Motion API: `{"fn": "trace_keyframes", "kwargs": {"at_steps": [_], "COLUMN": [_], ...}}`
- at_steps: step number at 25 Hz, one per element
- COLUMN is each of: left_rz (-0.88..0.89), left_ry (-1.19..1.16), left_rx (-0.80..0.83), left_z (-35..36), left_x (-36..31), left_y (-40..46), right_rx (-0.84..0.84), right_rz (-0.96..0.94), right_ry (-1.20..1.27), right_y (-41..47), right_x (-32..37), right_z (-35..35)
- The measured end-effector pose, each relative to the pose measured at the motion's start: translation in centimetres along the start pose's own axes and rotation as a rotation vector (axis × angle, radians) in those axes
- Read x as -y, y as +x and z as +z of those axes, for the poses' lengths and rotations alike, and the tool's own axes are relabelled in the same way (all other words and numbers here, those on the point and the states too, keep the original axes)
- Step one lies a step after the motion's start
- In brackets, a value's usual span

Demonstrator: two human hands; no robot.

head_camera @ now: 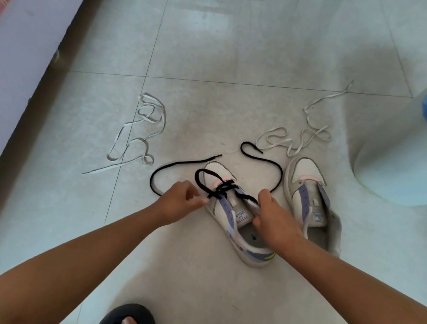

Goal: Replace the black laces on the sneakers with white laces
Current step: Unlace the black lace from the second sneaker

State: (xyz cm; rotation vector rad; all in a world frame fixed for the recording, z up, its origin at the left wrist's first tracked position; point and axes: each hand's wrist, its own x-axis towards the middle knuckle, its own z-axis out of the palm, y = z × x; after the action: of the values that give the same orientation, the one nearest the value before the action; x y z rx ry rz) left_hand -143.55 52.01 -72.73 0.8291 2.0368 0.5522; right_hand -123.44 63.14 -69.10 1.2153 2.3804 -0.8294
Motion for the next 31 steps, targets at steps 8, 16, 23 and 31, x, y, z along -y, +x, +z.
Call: {"fn": "trace_keyframes", "kwargs": {"at_steps": [8,16,23,31], "left_rz": [0.112,0.093,0.374,0.670], "left_ry": [0.284,0.682,0.213,0.473], "left_rx": [-0.022,0.352,-0.624,-0.269], "left_z": [1.1,2.0,-4.8,-1.8], "left_x": [2.0,3.8,-2.8,-7.4], "left_y": [-0.5,-2.5,-2.1,-0.9], "right_rx": [0.002,0.002,0.010,0.000], "right_rz": [-0.014,-0.022,-0.025,-0.017], "right_ry": [0.009,0.022,0.026,0.027], "right_y": [0.2,0.3,0.6,0.5], "right_x": [-0.1,-0.4,-0.5,-0.5], "right_z": [0.1,0.3,0.5,0.6]}}
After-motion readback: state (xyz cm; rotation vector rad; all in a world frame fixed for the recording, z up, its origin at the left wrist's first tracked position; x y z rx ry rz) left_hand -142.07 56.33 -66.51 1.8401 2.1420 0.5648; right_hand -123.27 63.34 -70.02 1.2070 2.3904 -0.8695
